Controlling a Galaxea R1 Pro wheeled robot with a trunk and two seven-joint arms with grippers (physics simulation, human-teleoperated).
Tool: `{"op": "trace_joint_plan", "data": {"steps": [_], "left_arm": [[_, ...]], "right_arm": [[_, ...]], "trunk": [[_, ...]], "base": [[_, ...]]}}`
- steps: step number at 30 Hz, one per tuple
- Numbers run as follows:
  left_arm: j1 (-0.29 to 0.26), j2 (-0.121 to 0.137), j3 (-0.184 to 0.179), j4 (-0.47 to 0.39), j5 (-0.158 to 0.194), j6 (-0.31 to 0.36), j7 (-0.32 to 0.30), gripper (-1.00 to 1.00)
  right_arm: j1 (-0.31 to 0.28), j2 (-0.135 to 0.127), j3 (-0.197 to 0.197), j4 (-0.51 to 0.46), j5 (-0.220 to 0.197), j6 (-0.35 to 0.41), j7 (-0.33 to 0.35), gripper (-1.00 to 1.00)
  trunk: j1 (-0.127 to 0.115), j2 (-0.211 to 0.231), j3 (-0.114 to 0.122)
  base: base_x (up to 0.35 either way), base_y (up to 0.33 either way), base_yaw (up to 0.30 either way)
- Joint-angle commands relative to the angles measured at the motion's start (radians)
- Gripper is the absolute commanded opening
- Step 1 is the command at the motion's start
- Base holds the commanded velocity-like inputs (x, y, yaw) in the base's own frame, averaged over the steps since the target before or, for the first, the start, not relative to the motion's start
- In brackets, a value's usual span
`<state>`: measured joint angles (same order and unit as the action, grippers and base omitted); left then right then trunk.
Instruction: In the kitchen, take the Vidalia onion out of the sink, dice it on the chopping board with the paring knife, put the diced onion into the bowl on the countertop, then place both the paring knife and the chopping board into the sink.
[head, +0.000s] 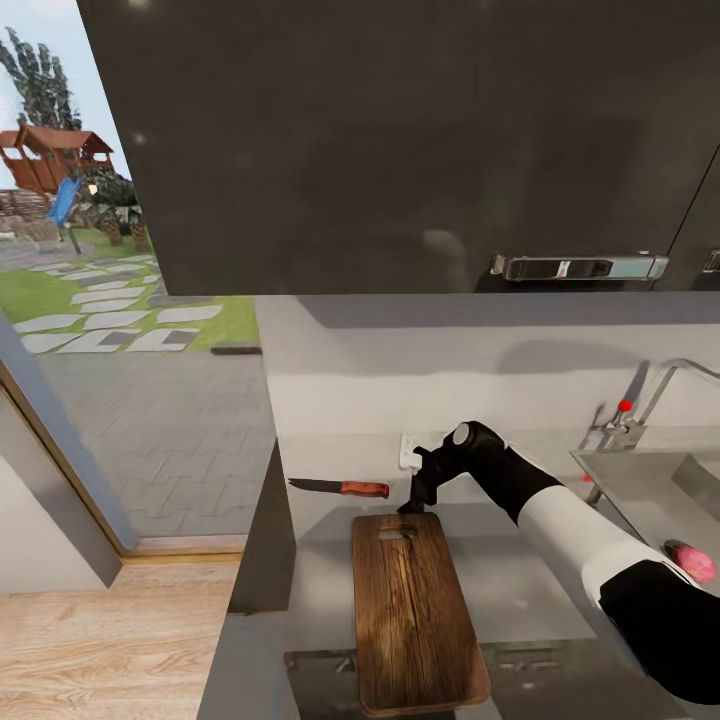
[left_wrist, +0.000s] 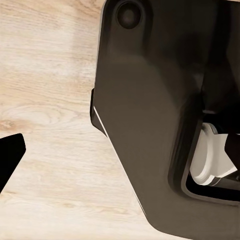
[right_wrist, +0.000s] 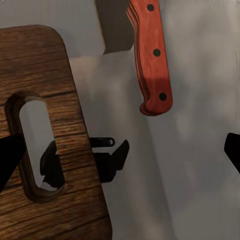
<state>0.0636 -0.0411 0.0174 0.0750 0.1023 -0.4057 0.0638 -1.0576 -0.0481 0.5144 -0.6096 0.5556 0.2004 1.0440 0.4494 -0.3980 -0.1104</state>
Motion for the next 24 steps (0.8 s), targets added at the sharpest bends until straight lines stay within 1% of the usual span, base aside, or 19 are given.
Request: {"op": "trace_joint_plan", "data": {"steps": [1, 15, 24], "left_arm": [[-0.001, 0.0, 0.001, 0.002, 0.007, -0.005, -0.001, 1.0], [-0.001, 0.0, 0.001, 0.002, 0.007, -0.005, -0.001, 1.0], [-0.001, 0.0, 0.001, 0.002, 0.007, -0.005, -0.001, 1.0]], "right_arm": [[-0.001, -0.001, 0.004, -0.002, -0.002, 0.01, 0.002, 1.0], [-0.001, -0.001, 0.004, -0.001, -0.002, 0.007, 0.002, 1.0], [-0.001, -0.001, 0.004, -0.001, -0.002, 0.007, 0.002, 1.0]], "trunk": [[0.001, -0.002, -0.002], [0.001, -0.002, -0.002], [0.001, -0.002, -0.008]], "base": [[0.0, 0.0, 0.0], [0.0, 0.0, 0.0], [0.0, 0.0, 0.0]]}}
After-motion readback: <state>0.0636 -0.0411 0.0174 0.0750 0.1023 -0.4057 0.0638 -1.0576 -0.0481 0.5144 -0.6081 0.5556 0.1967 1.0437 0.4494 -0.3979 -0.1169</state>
